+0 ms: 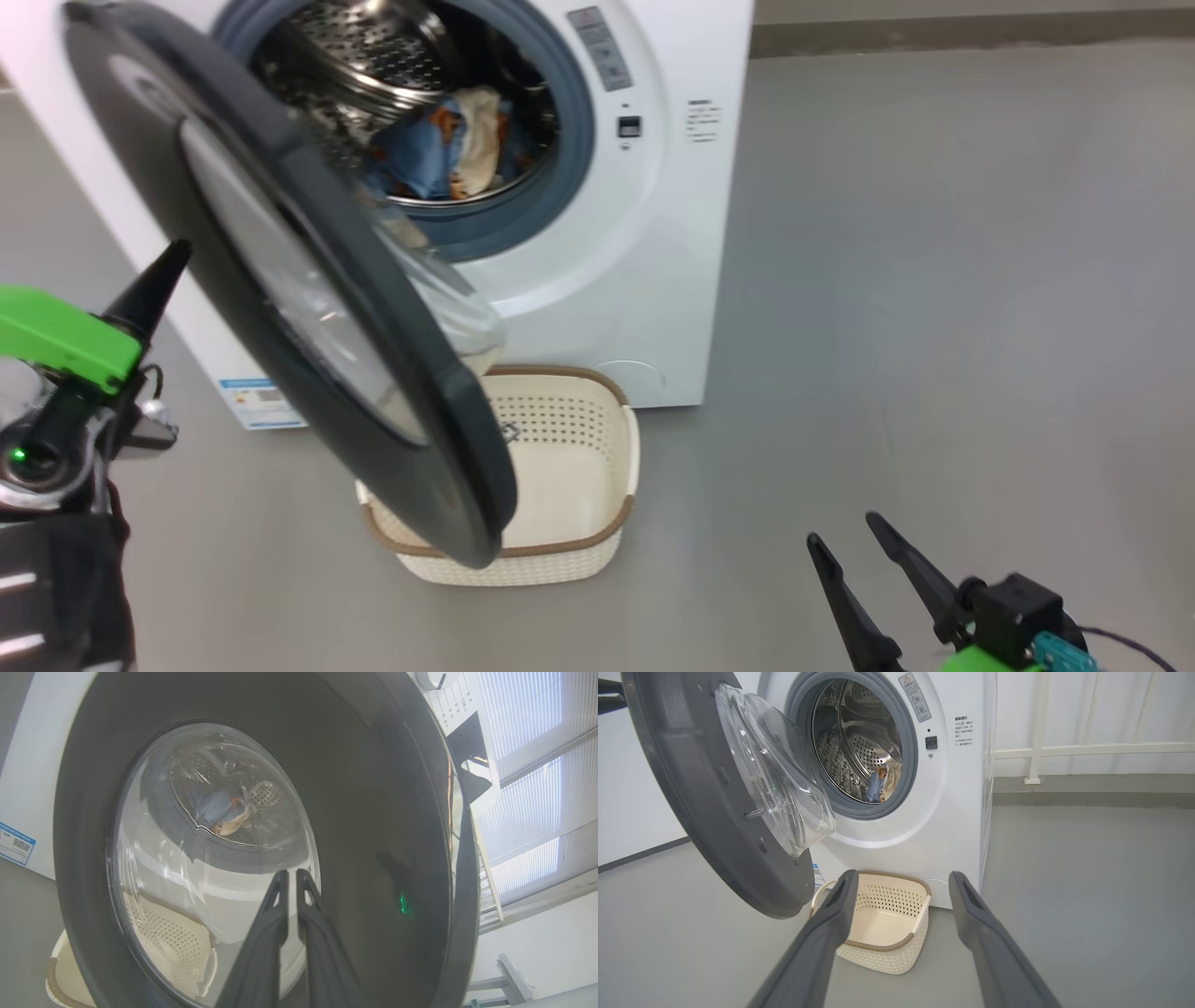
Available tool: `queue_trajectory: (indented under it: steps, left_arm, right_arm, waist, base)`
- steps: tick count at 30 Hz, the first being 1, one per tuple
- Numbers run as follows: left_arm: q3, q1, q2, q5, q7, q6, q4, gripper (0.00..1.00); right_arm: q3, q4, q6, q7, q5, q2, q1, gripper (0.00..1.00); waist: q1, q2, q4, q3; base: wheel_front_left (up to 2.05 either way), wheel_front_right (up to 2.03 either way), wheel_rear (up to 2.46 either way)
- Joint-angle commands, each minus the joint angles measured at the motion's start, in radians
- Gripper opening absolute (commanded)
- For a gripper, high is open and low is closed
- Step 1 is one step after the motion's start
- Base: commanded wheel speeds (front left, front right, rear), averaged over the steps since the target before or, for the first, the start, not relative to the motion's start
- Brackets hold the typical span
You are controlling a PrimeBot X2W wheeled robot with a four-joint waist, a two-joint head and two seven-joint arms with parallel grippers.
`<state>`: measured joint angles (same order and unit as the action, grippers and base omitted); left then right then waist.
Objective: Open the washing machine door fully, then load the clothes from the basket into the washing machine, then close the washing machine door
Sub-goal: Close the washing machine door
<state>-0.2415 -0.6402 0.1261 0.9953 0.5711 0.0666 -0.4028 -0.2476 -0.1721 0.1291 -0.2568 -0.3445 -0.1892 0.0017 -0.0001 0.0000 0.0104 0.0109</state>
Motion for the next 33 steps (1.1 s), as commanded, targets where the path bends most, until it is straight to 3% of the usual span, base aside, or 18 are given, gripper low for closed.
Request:
queue_trajectory:
  steps: [1,10,26,33]
  left_arm:
    - [-0.004,0.002,0.053,-0.036,-0.025,0.016,0.041,1.0]
    - [0.133,0.1,0.104,-0.195,-0.187,0.06,0.104,1.0]
    - [0.299,0.278,0.235,-0.35,-0.524,0.064,0.199,1.0]
    - [0.417,0.392,0.302,-0.425,-0.702,0.064,0.256,1.0]
  right_arm:
    - [-0.013,0.028,0.002,-0.005,0.011,-0.006,0.006,1.0]
    - [0.028,0.043,0.002,-0.005,0.024,-0.011,0.067,1.0]
    - [0.037,0.051,0.002,-0.005,0.025,-0.008,0.056,1.0]
    - [0.056,0.056,0.002,-0.005,0.029,-0.006,0.067,1.0]
  waist:
    - [0.0001,0.0,0.035,0.007]
    - [0.0001,0.0,0.094,0.025]
    - [0.0001,0.0,0.068,0.018]
    - [0.0001,0.0,0.052,0.024]
  base:
    - [0.0,0.0,0.0]
    - [0.0,0.0,0.0]
    - [0.0,0.0,0.0]
    - [0.0,0.0,0.0]
